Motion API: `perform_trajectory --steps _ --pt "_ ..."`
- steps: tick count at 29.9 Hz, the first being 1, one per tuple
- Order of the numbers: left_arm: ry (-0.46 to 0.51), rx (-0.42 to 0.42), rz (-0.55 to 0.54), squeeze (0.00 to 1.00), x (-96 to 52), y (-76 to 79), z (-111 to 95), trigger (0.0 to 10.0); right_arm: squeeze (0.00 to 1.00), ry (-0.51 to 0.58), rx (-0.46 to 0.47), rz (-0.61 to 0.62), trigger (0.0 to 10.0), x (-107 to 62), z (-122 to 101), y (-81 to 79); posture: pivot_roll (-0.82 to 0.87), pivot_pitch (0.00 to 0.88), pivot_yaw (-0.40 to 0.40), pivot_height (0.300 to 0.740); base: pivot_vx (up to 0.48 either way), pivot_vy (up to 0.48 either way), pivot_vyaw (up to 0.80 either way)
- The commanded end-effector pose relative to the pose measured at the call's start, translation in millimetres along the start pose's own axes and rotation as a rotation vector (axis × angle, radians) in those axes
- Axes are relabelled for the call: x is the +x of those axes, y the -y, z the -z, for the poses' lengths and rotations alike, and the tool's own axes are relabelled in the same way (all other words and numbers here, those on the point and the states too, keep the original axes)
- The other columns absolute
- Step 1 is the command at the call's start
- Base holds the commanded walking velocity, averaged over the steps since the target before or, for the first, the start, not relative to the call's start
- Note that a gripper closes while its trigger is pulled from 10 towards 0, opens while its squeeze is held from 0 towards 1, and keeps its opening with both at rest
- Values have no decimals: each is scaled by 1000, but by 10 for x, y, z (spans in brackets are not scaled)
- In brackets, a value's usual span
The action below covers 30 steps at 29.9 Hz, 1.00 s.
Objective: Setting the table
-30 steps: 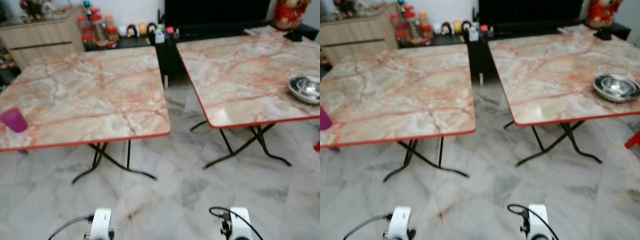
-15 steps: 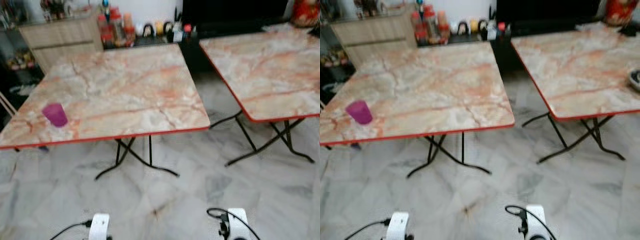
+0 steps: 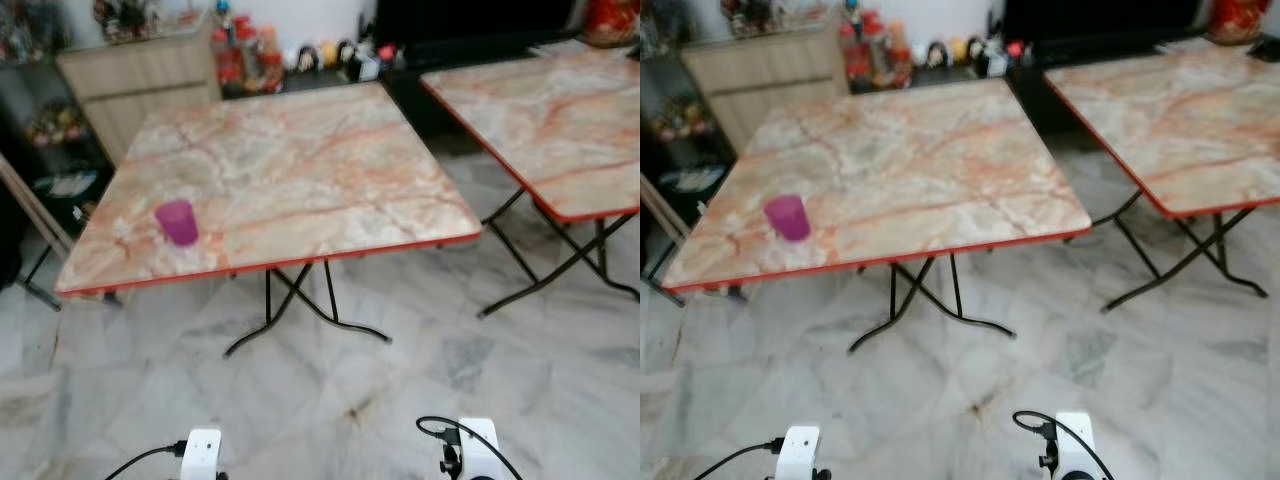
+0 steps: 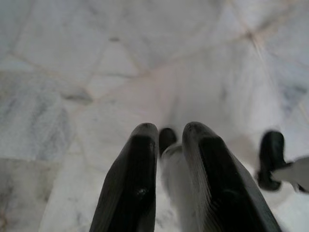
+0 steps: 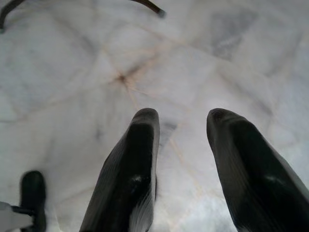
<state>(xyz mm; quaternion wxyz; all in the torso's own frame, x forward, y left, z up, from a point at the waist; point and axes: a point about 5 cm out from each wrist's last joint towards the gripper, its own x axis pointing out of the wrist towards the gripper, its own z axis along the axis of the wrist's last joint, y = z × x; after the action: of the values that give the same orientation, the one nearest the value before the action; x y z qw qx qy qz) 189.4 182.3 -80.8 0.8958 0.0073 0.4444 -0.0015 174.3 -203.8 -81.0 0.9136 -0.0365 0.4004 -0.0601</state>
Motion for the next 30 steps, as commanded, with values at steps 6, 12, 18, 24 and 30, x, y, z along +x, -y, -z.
perform_trajectory --steps 6,12,18,24,30 --pt "-30 9 -37 0 -30 -117 96 10000 0 17 6 -28 10000 14 -50 -113 -55 0 33 740 0 299 0" --pt "-18 7 -46 0 -31 -116 92 10000 0 14 4 -36 10000 12 -43 -126 -54 0 31 740 0 0 0" --pt "-21 0 -46 0 -30 -115 91 10000 0 13 -11 -45 10000 10 -38 -130 -53 0 32 740 0 0 0" --pt "-8 -7 -56 0 -29 -129 70 10000 0 19 -6 -44 10000 11 -46 -137 -51 0 30 740 0 0 491" --pt "-8 -8 -50 0 -28 -126 65 10000 0 26 17 -44 10000 16 -65 -137 -54 0 34 740 0 0 0"
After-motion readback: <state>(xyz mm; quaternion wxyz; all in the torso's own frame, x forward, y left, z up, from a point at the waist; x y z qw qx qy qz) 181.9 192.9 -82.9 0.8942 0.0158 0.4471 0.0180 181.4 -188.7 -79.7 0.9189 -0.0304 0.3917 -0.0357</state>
